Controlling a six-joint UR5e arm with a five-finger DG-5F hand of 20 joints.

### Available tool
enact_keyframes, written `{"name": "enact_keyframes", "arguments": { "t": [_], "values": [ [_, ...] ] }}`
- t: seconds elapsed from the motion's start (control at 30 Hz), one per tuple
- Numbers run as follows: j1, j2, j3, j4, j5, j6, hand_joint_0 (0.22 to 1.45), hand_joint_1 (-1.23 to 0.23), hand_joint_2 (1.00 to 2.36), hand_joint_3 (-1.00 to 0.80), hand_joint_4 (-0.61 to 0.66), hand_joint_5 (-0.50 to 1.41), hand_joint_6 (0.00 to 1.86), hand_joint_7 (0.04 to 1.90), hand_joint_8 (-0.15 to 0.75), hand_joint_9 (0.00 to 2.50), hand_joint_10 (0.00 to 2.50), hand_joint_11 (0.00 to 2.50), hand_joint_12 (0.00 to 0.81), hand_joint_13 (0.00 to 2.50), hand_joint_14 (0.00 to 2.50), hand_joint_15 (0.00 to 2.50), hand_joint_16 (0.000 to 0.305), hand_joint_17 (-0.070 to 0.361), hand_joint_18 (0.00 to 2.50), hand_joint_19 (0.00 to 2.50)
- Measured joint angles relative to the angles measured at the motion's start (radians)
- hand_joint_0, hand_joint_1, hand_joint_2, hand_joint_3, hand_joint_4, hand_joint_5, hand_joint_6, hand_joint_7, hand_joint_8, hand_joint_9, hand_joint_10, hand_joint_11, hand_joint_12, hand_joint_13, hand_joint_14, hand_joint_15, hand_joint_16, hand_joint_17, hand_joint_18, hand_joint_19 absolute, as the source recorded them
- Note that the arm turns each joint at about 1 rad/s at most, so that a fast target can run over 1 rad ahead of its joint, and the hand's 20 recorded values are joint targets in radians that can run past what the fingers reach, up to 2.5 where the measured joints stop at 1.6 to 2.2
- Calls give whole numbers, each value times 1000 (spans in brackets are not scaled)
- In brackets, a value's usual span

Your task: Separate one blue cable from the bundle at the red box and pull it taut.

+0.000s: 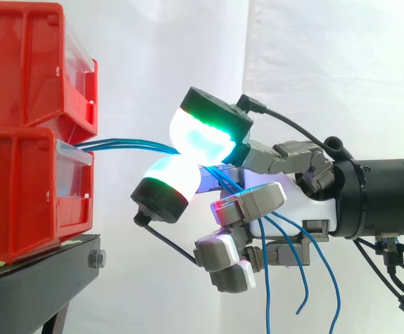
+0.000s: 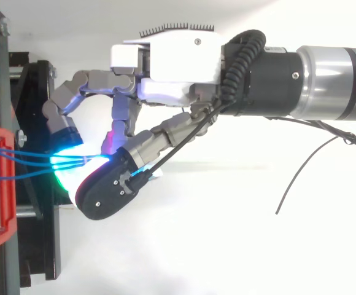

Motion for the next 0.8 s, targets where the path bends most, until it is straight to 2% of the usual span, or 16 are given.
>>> {"name": "enact_keyframes", "arguments": {
  "t": [0.23,0.3,0.4,0.43,0.47,0.67,0.8],
  "values": [
    [0,0,0,-5,0,1,473,-452,1000,-500,63,-114,850,1151,349,1586,22,1357,409,1232,24,759,56,125,1173,861],
    [-1,0,-1,-6,-1,0,483,-378,1000,-500,53,-114,847,1130,345,1579,23,1334,408,1222,25,766,55,123,1164,877],
    [-1,0,-1,-6,-2,0,553,-369,1000,-500,39,-116,842,1155,315,1558,25,1339,382,1197,26,779,49,111,1113,908],
    [-1,0,-1,-6,-2,-1,621,-472,1000,-500,31,-116,839,1199,305,1549,26,1353,372,1188,27,779,47,106,1095,922],
    [-1,0,-1,-6,-2,-1,627,-509,1000,-500,20,-116,839,1203,308,1548,25,1360,375,1188,28,779,47,106,1093,923],
    [0,0,-1,-6,0,-1,592,-665,1018,-249,15,-116,845,1275,309,1540,26,1378,375,1188,26,790,48,108,1076,910],
    [1,0,-1,-6,1,0,612,-787,1022,-192,15,-124,863,1272,319,1493,25,1401,374,1163,28,788,48,108,1051,905]
  ]
}}
